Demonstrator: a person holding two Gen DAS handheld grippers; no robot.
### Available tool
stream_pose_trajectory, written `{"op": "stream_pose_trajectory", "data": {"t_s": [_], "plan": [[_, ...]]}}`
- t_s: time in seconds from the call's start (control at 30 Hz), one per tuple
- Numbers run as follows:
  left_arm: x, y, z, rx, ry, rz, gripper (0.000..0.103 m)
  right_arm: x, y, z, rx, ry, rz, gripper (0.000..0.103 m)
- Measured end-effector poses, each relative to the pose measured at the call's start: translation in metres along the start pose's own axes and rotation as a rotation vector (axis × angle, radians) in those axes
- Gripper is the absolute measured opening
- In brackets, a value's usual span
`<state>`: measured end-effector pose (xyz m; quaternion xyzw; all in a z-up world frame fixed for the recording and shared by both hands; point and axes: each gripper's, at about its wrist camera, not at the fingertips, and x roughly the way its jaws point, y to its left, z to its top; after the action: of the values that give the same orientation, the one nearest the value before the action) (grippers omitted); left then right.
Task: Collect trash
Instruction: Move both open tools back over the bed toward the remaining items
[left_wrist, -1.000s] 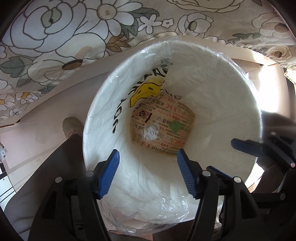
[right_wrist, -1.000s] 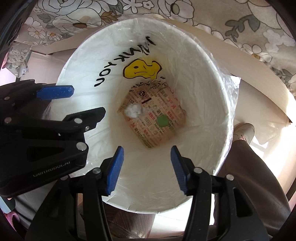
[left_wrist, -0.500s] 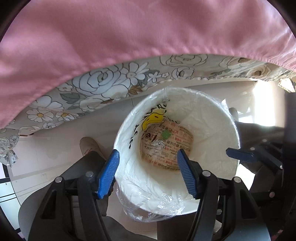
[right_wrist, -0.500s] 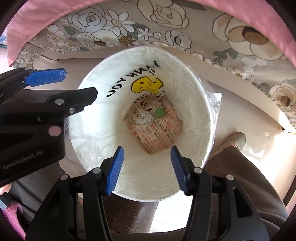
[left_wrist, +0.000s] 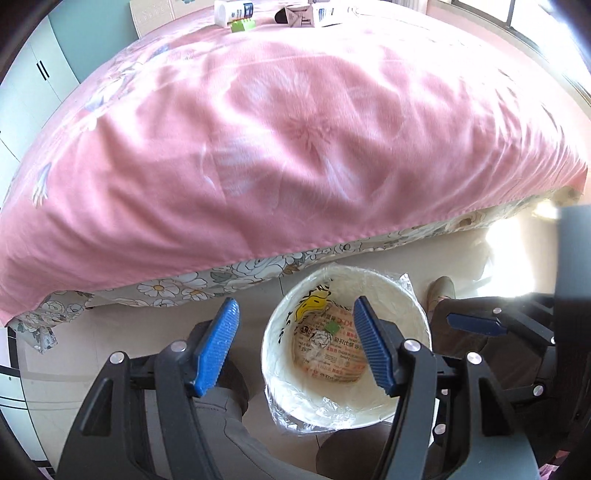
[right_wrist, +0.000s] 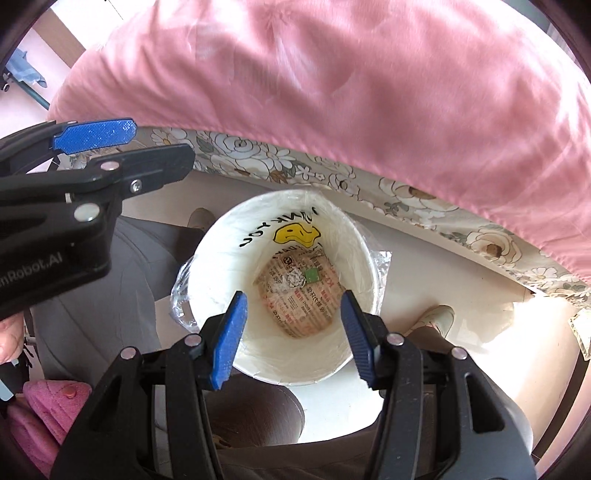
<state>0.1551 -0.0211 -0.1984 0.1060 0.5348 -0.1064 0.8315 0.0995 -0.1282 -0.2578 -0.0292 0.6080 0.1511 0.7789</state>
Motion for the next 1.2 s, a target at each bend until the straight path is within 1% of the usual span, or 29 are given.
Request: {"op": "stream_pose_trajectory", "data": {"t_s": [0.13,0.33,0.57,0.67,0.87,0.93,1.07,1.2], "plan": [[-0.028,-0.001,0.008,0.000,-0.055,-0.009,0.067,-0.031,0.003,0.004,-0.008,-0.054,-0.018,0.054],[-0.068,0.002,0.024,0.007,-0.150,0.022,0.067,-0.077,0.006,0.014,-0.014,-0.127,-0.035,0.054],[-0.103,0.011,0.053,0.000,-0.221,0.024,0.067,-0.130,0.001,0.038,-0.009,-0.237,-0.063,0.064],[-0.113,0.017,0.067,-0.011,-0.243,0.022,0.073,-0.151,-0.005,0.052,-0.002,-0.285,-0.081,0.068],[-0.128,0.028,0.104,-0.038,-0.294,0.033,0.083,-0.192,-0.020,0.083,0.003,-0.378,-0.141,0.076],[-0.130,0.033,0.118,-0.043,-0.306,0.038,0.086,-0.203,-0.026,0.095,0.002,-0.401,-0.155,0.076],[-0.130,0.042,0.147,-0.053,-0.322,0.051,0.087,-0.221,-0.039,0.124,-0.006,-0.441,-0.184,0.078],[-0.130,0.053,0.181,-0.073,-0.343,0.060,0.088,-0.231,-0.055,0.159,-0.009,-0.470,-0.210,0.078]]}}
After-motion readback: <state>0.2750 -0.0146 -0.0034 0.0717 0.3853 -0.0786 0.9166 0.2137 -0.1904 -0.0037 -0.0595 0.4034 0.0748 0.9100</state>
